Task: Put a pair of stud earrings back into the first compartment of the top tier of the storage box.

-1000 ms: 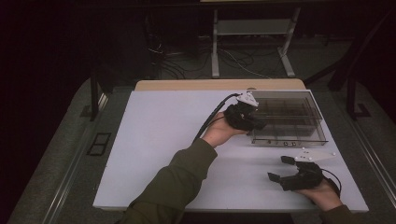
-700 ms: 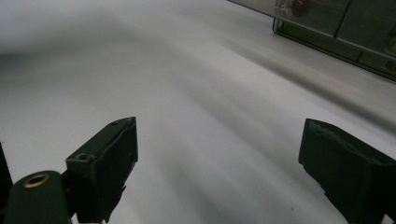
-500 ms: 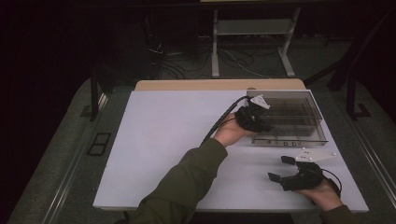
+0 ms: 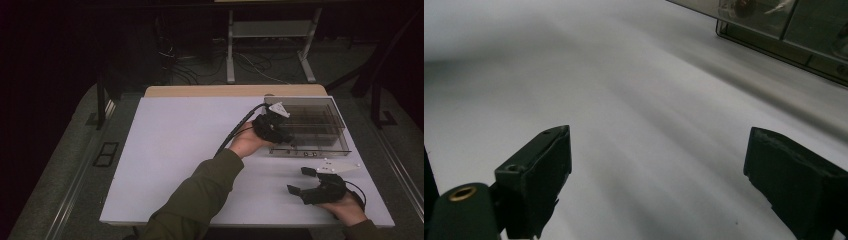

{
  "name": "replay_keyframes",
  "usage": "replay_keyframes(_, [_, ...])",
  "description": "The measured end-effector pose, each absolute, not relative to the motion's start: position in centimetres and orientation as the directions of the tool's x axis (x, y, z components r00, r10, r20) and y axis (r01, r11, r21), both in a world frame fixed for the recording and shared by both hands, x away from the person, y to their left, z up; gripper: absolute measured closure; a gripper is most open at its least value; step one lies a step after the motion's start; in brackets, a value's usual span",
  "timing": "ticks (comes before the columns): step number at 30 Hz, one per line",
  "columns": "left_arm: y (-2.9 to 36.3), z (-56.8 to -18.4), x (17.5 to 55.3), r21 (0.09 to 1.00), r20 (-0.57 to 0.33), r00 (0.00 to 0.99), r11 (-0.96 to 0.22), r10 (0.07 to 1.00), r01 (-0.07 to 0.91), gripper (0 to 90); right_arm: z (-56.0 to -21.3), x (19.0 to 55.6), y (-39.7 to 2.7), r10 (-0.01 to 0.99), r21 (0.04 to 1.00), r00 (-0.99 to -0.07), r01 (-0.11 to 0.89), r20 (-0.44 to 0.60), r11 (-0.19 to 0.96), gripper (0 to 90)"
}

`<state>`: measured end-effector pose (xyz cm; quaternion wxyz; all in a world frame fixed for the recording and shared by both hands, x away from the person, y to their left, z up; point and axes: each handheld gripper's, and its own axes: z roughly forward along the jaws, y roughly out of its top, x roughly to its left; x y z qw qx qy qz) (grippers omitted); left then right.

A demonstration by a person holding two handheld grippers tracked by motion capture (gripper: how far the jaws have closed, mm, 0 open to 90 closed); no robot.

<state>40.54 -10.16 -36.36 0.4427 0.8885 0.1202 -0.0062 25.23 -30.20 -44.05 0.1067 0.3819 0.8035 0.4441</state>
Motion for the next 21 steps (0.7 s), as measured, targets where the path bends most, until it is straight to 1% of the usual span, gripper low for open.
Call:
replay_keyframes(6, [-8.8, -35.6, 40.1, 0.802, -0.128, 0.969, -0.553, 0.212, 0.227, 58.2, -44.1, 25.3, -30.3, 0.709, 0.795, -0.684, 0.522, 0.174, 0.309, 11.2])
replay_keyframes(10, [-7.6, -35.3, 40.0, 0.813, -0.134, 0.967, -0.534, 0.218, 0.233, 53.1, -44.1, 25.2, -30.4, 0.711, 0.796, -0.682, 0.521, 0.171, 0.308, 11.2])
replay_keyframes(21, [-2.9, -35.6, 39.5, 0.831, -0.126, 0.955, -0.496, 0.269, 0.250, 42.1, -44.1, 25.3, -30.3, 0.710, 0.793, -0.683, 0.524, 0.174, 0.310, 11.2])
